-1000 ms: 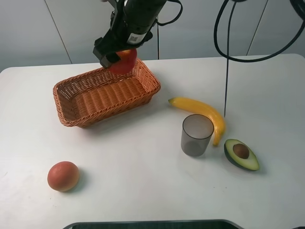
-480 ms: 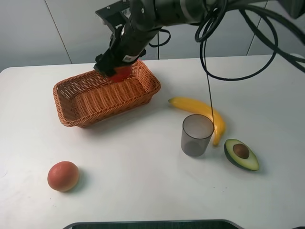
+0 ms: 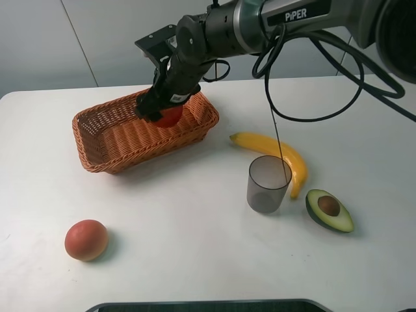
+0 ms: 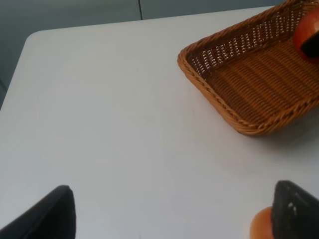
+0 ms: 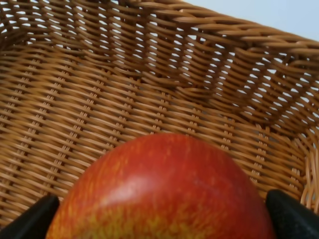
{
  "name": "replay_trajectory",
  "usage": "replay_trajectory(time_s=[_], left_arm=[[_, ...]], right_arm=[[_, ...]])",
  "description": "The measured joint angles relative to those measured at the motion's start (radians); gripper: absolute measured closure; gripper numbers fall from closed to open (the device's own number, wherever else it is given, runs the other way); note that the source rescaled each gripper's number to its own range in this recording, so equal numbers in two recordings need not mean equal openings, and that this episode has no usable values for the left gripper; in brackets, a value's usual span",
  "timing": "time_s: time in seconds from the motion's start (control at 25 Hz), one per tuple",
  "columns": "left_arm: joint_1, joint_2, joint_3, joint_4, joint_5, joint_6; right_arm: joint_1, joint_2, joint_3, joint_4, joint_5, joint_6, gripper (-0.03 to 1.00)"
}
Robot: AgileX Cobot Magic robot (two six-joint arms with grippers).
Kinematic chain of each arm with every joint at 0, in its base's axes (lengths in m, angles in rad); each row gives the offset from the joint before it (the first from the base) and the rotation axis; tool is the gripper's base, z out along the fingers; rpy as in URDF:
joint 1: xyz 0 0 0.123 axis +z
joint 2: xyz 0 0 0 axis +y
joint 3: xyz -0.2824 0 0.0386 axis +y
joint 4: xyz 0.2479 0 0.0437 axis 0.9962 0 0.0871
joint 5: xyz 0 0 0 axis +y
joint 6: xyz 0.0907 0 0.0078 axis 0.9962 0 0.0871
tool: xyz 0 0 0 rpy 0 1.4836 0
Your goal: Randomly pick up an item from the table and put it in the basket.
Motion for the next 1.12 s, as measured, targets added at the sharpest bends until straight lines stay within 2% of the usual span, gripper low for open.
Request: replay_trajectory(time_s=[0.08, 0.12, 0.16, 0.2, 0.24, 0.28, 0.32, 0.6, 0.92, 1.12], left_arm=[[0.0, 0.0, 0.0, 0.0, 0.0, 0.0], [0.0, 0.0, 0.0, 0.0, 0.0, 0.0], [0.0, 0.0, 0.0, 0.0, 0.0, 0.0], [0.0, 0.0, 0.0, 0.0, 0.0, 0.0], [0.0, 0.0, 0.0, 0.0, 0.0, 0.0], [0.0, 0.0, 0.0, 0.0, 0.0, 0.0], [0.0, 0.0, 0.0, 0.0, 0.0, 0.0], [0.0, 0.0, 0.0, 0.0, 0.0, 0.0], [0.0, 0.0, 0.0, 0.0, 0.0, 0.0], [0.0, 0.0, 0.0, 0.0, 0.0, 0.0]], right_arm=[[0.0, 0.0, 0.0, -0.003, -0.002, 0.0, 0.9], [0.0, 0.0, 0.0, -0.005, -0.002, 0.0, 0.84], [0.0, 0.0, 0.0, -0.005, -0.002, 0.002, 0.59], [0.0, 0.0, 0.0, -0.005, -0.002, 0.002, 0.26], [0.0, 0.0, 0.0, -0.005, -0.004, 0.002, 0.12], [0.0, 0.0, 0.0, -0.005, -0.006, 0.002, 0.03], [0.0, 0.0, 0.0, -0.005, -0.009, 0.002, -0.01], [0.0, -0.011, 0.0, -0.005, 0.013, 0.004, -0.03], [-0.021, -0.123, 0.011, -0.005, 0.181, 0.084, -0.03], [-0.101, -0.245, 0.115, 0.0, 0.267, 0.139, -0.03]])
